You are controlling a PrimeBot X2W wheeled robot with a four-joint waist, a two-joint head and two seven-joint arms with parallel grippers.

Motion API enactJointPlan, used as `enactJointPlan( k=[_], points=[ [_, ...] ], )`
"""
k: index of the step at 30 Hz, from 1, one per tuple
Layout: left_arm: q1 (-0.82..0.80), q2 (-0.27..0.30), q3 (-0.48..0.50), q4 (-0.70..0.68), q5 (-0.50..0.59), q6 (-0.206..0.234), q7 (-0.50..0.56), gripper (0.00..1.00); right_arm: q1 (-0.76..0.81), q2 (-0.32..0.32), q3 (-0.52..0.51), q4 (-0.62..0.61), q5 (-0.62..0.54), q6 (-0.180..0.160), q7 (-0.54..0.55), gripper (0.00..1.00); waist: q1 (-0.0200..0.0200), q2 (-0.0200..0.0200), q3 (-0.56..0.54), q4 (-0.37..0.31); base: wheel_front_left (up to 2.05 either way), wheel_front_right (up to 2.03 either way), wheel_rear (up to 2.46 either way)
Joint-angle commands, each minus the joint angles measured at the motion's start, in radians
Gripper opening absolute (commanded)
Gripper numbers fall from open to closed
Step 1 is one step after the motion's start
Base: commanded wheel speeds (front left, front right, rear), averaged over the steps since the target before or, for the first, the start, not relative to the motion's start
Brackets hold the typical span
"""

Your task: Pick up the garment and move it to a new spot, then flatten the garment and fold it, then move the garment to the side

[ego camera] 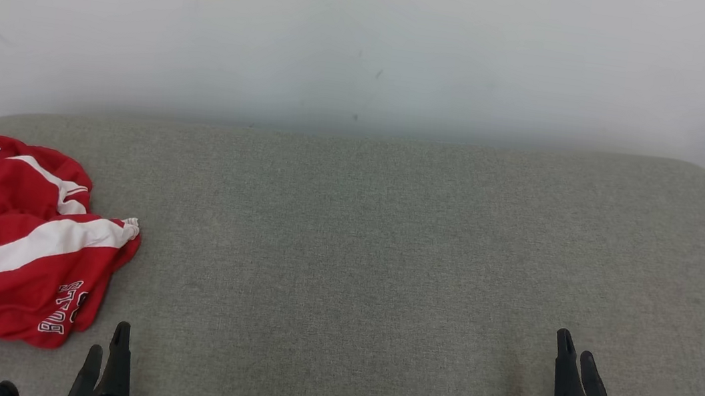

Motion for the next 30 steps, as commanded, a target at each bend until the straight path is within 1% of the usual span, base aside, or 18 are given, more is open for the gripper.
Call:
enactJointPlan(
  k=[1, 10, 18, 19, 30],
  points=[
    [0.000, 0.006, -0.001, -0.015, 0.024, 0.003, -0.009, 1.00, -0.021, -0.004, 0.003, -0.010, -0.026, -0.001, -0.007, 1.00, -0.0001, 0.0000, 0.000, 0.000, 0.00, 0.00, 0.00],
    [0.000, 0.007, -0.006, -0.022, 0.165, 0.019, -0.036, 1.00, -0.026, -0.004, 0.014, -0.002, -0.146, -0.001, -0.034, 1.00, -0.0001, 0.0000, -0.001, 0.004, 0.00, 0.00, 0.00],
    [0.004, 0.008, -0.012, -0.031, 0.279, 0.024, -0.058, 1.00, -0.030, -0.004, 0.020, 0.008, -0.239, -0.001, -0.056, 1.00, -0.0001, 0.0000, -0.003, 0.006, 0.00, 0.00, 0.00],
    [0.004, 0.008, -0.012, -0.031, 0.279, 0.024, -0.058, 1.00, -0.030, -0.004, 0.020, 0.008, -0.239, -0.001, -0.056, 1.00, -0.0001, 0.0000, -0.003, 0.006, 0.00, 0.00, 0.00],
    [0.015, 0.009, -0.016, -0.035, 0.414, 0.029, -0.086, 1.00, -0.031, -0.005, 0.041, 0.024, -0.342, -0.001, -0.085, 1.00, -0.0001, 0.0000, -0.007, 0.004, 0.00, 0.00, 0.00]
  ],
)
